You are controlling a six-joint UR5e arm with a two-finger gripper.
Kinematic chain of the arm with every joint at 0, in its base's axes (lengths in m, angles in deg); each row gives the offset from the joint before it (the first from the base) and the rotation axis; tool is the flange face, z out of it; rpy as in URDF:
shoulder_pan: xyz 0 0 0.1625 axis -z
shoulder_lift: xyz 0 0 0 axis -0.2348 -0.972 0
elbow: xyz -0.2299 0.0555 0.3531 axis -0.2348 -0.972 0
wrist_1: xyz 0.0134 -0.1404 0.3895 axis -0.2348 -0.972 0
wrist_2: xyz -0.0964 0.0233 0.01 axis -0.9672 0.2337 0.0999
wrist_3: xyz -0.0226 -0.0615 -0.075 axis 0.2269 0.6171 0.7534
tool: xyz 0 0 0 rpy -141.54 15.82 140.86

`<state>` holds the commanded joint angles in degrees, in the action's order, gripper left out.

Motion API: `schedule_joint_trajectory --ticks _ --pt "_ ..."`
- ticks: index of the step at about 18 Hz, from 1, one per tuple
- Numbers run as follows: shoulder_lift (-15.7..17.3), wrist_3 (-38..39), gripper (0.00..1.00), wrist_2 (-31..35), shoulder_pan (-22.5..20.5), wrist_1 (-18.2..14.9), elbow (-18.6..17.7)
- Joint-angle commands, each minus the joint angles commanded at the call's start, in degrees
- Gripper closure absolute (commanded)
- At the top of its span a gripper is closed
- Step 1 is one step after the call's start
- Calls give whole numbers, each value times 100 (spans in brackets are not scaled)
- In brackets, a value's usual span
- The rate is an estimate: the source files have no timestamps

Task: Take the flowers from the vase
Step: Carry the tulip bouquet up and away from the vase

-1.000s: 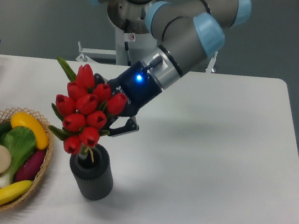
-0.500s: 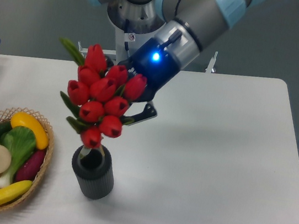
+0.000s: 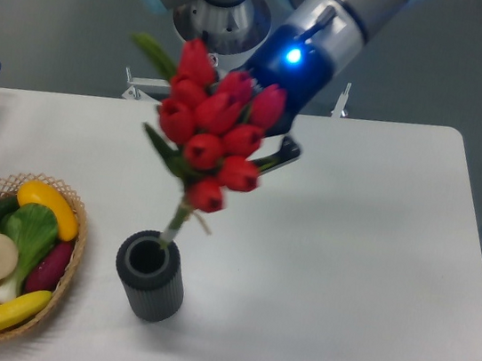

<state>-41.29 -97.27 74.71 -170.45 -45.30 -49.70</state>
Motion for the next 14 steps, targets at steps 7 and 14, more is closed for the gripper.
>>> schedule_joint_trajectory --ticks 7,14 --pt "-273 -1072 58 439 -652 17 -333" --pt "-246 -1407 58 475 -758 26 -677"
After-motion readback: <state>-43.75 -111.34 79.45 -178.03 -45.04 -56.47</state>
